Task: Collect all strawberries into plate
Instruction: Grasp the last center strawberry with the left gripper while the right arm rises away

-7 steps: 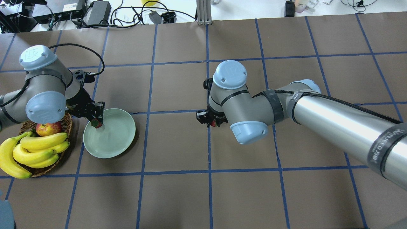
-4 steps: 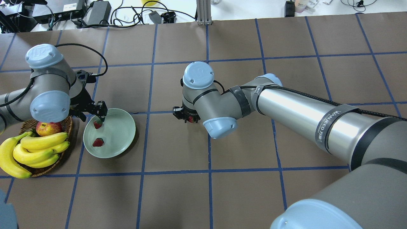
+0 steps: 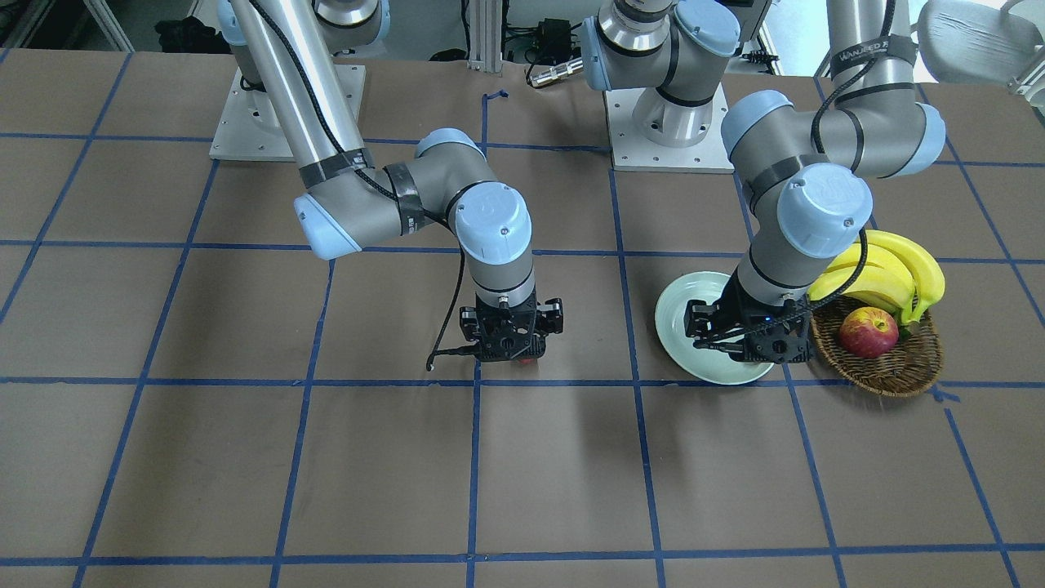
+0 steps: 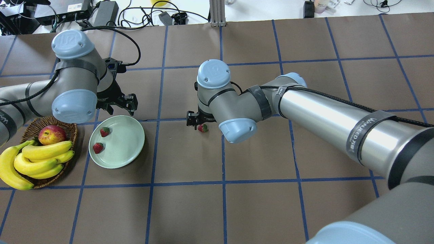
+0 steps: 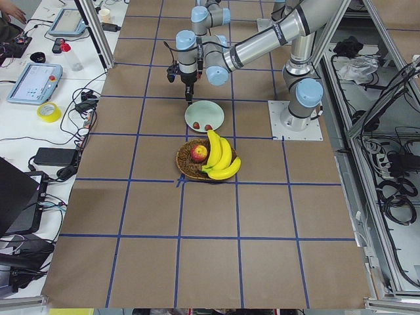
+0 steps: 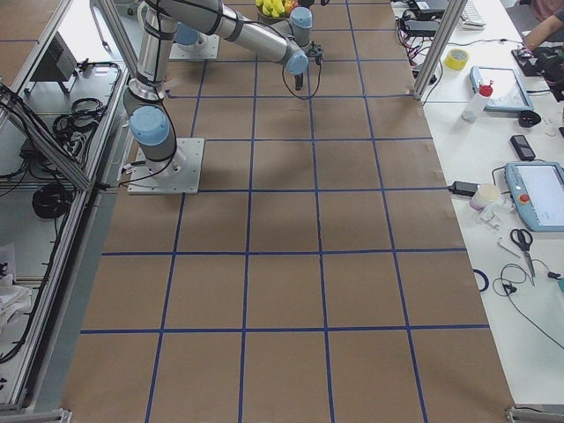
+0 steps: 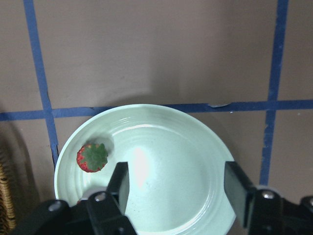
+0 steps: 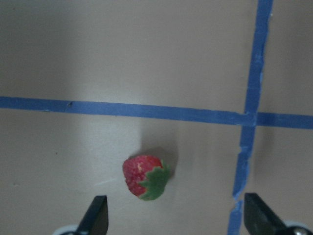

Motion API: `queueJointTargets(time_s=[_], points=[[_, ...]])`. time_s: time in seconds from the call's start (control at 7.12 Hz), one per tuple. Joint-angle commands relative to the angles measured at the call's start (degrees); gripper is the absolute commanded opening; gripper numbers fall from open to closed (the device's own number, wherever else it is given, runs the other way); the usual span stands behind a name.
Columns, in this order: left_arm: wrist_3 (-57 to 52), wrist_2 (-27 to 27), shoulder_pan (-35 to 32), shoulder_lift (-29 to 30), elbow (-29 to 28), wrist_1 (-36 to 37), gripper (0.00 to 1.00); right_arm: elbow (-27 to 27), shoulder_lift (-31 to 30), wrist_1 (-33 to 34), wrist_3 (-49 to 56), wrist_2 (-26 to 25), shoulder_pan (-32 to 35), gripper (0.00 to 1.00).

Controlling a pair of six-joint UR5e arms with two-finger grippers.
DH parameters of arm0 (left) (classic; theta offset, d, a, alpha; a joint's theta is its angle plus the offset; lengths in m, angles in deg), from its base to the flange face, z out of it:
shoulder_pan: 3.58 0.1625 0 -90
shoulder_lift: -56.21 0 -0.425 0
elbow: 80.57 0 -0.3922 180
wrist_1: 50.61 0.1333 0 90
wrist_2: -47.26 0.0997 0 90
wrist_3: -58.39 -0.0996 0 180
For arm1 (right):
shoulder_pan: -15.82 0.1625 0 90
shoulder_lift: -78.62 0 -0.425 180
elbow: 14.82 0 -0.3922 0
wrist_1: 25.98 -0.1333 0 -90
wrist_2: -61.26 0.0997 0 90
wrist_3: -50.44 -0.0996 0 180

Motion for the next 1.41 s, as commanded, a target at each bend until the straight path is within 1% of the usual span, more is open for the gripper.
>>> queueJointTargets(time_s=[0.0,0.14,0.28,0.42,0.56,0.7,0.84,0.98,1.12,1.26], points=[[5.94,-2.59,-2.20,-0.20,-0.33,-0.18,0.73,-0.71,-6.20,-9.08,8.34,-0.93,-7.68,0.99],[14.26,-2.61,-6.05,0.58,-1.29,0.08,0.73,-2.37,-9.10,-10.25,14.19,-1.02,-13.12,0.98],[20.61,-3.14,-10.61,1.81,-3.13,0.17,0.73,-4.82,-12.52,-10.61,20.08,-3.89,-19.09,0.98],[25.81,-4.97,-14.22,3.21,-3.49,0.78,0.73,-8.15,-14.99,-10.36,26.40,-6.97,-24.02,1.00],[27.17,-11.08,-16.00,4.88,-3.50,1.92,0.73,-9.92,-16.06,-10.18,30.56,-7.08,-26.94,1.00],[27.27,-12.88,-16.28,6.98,-3.24,4.28,0.71,-9.86,-17.72,-10.27,30.60,-7.43,-27.84,1.00],[27.44,-13.07,-16.54,9.01,-3.23,5.00,0.71,-9.33,-20.87,-11.83,29.81,-7.00,-27.50,1.00],[28.66,-13.07,-18.55,10.77,-3.23,8.74,0.71,-6.63,-23.69,-17.07,29.81,-6.56,-27.50,1.00],[29.37,-12.99,-19.26,12.78,-3.23,9.65,0.71,-1.90,-25.11,-25.39,28.76,-6.47,-27.50,1.00],[29.38,-13.07,-19.53,13.41,-3.23,10.01,0.71,3.89,-25.82,-32.87,26.84,-6.38,-27.24,1.00]])
